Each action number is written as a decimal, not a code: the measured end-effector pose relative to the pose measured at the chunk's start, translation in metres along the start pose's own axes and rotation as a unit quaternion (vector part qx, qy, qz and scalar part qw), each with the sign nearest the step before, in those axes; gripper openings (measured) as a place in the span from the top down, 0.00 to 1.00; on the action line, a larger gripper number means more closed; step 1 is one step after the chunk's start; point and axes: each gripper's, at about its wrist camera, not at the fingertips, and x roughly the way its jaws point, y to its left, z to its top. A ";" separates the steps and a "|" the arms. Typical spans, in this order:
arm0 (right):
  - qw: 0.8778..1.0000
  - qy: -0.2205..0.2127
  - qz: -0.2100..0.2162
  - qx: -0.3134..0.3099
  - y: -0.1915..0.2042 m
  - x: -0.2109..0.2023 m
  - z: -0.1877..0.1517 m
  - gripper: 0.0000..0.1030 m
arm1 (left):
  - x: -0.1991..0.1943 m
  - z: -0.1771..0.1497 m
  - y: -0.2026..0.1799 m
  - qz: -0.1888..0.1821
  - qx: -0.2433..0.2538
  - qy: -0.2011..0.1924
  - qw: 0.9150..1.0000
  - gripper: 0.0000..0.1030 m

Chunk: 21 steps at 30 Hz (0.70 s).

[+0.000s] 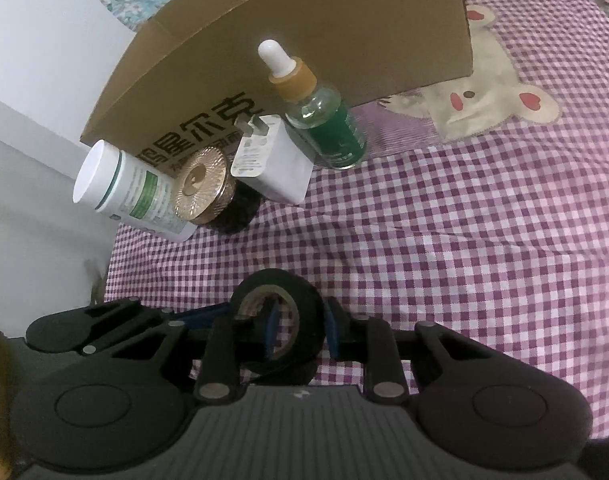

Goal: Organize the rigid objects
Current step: 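Carry the black tape roll into the cardboard box and release it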

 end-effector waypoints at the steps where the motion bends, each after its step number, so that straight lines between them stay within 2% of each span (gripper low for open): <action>1: 1.000 -0.001 0.000 0.001 0.000 0.000 0.000 0.77 | 0.000 0.000 0.000 0.000 0.001 0.000 1.000 0.38; 9: 1.000 -0.008 -0.003 0.011 0.003 -0.010 -0.004 0.78 | -0.015 -0.002 -0.002 0.001 0.008 -0.012 1.000 0.38; 21: 0.997 -0.071 0.007 -0.020 0.037 -0.065 -0.003 0.78 | -0.081 0.004 -0.010 0.020 0.025 -0.088 0.996 0.38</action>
